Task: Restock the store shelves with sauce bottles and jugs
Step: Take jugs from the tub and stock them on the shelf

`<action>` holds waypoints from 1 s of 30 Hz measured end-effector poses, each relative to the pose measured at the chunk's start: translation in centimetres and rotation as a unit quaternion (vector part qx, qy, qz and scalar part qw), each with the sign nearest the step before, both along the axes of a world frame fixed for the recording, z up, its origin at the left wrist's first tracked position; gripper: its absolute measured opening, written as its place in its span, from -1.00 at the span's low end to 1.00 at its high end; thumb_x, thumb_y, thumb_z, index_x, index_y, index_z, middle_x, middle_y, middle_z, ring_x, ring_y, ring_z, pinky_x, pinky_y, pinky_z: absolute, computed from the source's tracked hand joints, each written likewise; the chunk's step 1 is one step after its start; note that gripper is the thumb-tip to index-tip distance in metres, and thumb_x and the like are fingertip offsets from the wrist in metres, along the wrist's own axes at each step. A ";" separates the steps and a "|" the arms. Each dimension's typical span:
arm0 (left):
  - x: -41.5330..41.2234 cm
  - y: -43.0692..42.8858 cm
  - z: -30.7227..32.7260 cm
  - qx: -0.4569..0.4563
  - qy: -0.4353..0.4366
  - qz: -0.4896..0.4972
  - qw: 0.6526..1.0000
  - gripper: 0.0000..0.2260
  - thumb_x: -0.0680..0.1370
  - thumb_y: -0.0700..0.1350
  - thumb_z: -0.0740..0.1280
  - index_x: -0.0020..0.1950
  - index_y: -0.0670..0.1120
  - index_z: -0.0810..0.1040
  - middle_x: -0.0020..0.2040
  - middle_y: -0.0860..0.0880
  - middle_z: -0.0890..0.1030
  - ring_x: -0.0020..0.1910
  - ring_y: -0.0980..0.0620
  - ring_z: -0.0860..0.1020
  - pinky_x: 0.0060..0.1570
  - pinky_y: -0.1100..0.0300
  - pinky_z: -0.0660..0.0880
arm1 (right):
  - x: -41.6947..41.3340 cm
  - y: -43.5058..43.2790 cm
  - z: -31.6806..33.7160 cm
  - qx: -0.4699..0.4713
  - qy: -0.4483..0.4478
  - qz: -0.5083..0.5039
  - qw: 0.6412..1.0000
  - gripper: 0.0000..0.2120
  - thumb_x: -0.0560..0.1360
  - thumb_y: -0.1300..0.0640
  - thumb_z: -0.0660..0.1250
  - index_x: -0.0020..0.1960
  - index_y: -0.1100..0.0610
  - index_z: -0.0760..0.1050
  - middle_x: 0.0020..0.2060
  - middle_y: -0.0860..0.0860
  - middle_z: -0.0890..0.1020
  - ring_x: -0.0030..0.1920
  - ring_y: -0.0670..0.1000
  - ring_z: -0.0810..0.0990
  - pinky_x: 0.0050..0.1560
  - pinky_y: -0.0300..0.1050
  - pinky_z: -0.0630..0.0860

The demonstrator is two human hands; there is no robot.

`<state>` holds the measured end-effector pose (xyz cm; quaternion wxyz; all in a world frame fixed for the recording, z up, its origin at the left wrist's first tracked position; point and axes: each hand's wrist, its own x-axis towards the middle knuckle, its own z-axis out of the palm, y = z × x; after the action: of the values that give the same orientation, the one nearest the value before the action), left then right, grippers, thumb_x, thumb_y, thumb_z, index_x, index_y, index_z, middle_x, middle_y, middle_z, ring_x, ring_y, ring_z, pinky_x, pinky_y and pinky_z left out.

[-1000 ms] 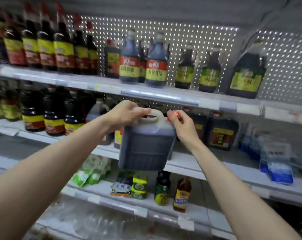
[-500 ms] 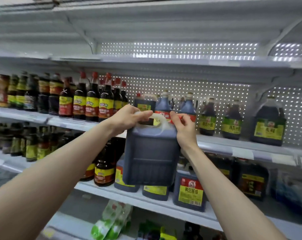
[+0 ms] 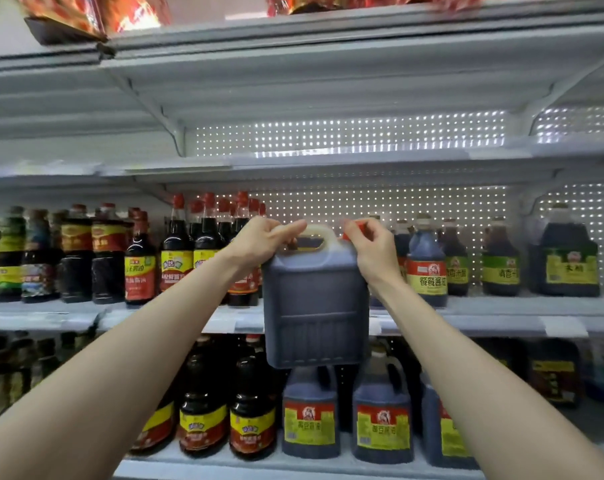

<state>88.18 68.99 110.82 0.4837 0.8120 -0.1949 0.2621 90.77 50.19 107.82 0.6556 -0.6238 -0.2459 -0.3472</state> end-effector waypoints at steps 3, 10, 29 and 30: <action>2.3 1.5 1.1 -0.024 -0.017 -0.019 0.999 -0.55 0.49 0.13 0.39 -0.20 -0.30 0.62 -0.30 -0.08 0.58 -0.34 0.09 0.47 -0.27 0.23 0.36 | 1.4 1.6 1.8 -0.008 -0.015 -0.020 1.000 -0.75 0.51 0.02 0.39 -0.14 0.23 0.54 -0.31 0.00 0.60 -0.26 -0.05 0.53 -0.10 -0.12 0.45; 6.9 2.9 3.7 -0.034 -0.032 -0.028 0.999 -0.64 0.52 0.06 0.38 -0.23 -0.24 0.58 -0.46 0.02 0.49 -0.49 0.14 0.36 -0.49 0.30 0.29 | 5.9 3.2 4.3 -0.018 -0.031 -0.048 0.998 -0.78 0.51 0.00 0.39 -0.21 0.12 0.52 -0.33 -0.02 0.60 -0.26 -0.05 0.52 -0.11 -0.14 0.45; 21.4 2.6 3.8 -0.026 -0.010 0.008 1.000 -0.61 0.51 0.06 0.39 -0.42 -0.14 0.48 -0.58 0.15 0.44 -0.56 0.25 0.38 -0.51 0.39 0.26 | 20.8 3.3 4.1 0.004 -0.022 -0.047 0.999 -0.66 0.48 -0.02 0.42 -0.21 0.28 0.54 -0.30 0.12 0.62 -0.28 -0.02 0.50 -0.18 -0.11 0.43; 22.2 2.6 3.7 -0.026 -0.005 0.012 1.000 -0.61 0.52 0.04 0.40 -0.44 -0.10 0.45 -0.63 0.16 0.42 -0.61 0.27 0.35 -0.54 0.41 0.24 | 21.4 3.3 3.8 0.008 -0.015 -0.043 0.999 -0.67 0.48 -0.02 0.43 -0.20 0.26 0.55 -0.29 0.11 0.64 -0.27 -0.03 0.53 -0.16 -0.10 0.46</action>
<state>110.36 71.63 114.50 0.5006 0.8002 -0.1805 0.2766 112.16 53.49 111.66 0.6413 -0.6235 -0.2254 -0.3863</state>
